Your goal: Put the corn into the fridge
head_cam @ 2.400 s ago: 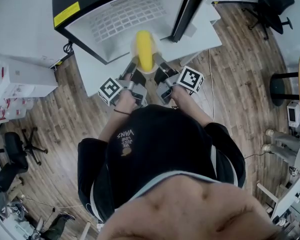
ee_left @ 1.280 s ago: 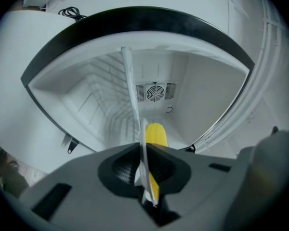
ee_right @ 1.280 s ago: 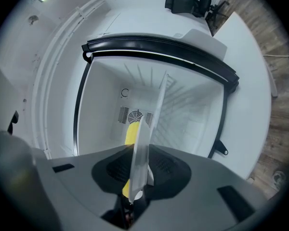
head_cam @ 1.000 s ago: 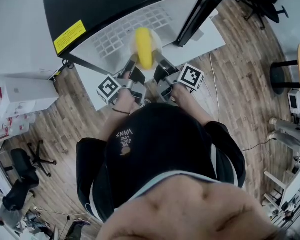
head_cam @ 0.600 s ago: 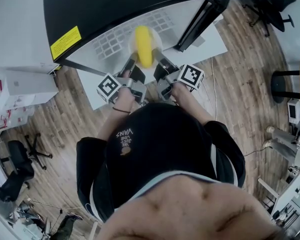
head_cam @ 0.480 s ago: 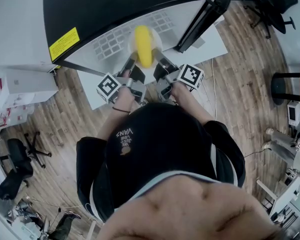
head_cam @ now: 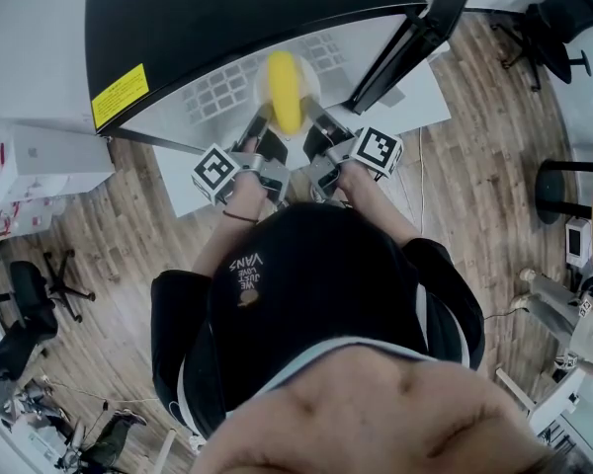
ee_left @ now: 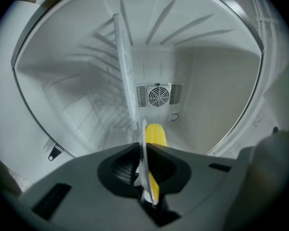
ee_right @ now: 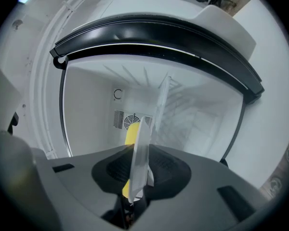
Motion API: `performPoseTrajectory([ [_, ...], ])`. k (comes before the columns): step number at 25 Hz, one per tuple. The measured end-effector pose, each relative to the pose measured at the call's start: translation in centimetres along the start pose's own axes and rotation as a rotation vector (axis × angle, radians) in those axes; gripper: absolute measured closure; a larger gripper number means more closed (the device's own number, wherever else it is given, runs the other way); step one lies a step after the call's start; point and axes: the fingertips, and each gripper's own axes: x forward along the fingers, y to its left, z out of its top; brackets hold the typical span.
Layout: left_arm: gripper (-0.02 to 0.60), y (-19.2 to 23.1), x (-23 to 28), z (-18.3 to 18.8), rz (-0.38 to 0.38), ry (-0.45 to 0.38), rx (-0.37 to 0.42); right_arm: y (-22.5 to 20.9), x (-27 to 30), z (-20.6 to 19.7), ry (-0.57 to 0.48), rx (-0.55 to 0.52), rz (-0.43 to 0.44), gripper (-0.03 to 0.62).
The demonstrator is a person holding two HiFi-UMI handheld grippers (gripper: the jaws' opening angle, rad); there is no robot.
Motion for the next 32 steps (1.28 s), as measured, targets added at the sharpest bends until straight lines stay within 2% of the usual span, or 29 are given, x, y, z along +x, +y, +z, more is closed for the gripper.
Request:
performPoseTrajectory([
  [14, 0.546, -0.4, 1.6, 0.4, -0.013, -0.063, -0.043, -0.5, 1.1, 1.7, 0.025, 0.018, 0.012, 0.525],
  [20, 0.546, -0.3, 1.9, 0.6, -0.001, -0.088, -0.066, -0.6, 1.5, 2.3, 0.030, -0.014, -0.017, 0.520],
  [26, 0.546, -0.2, 1.8, 0.6, -0.004, -0.106, -0.092, -0.2, 1.8, 2.5, 0.019, 0.011, 0.015, 0.510],
  [32, 0.546, -0.1, 1.9, 0.6, -0.010, -0.128, -0.125, -0.2, 2.0, 2.9, 0.026, -0.024, 0.023, 0.499],
])
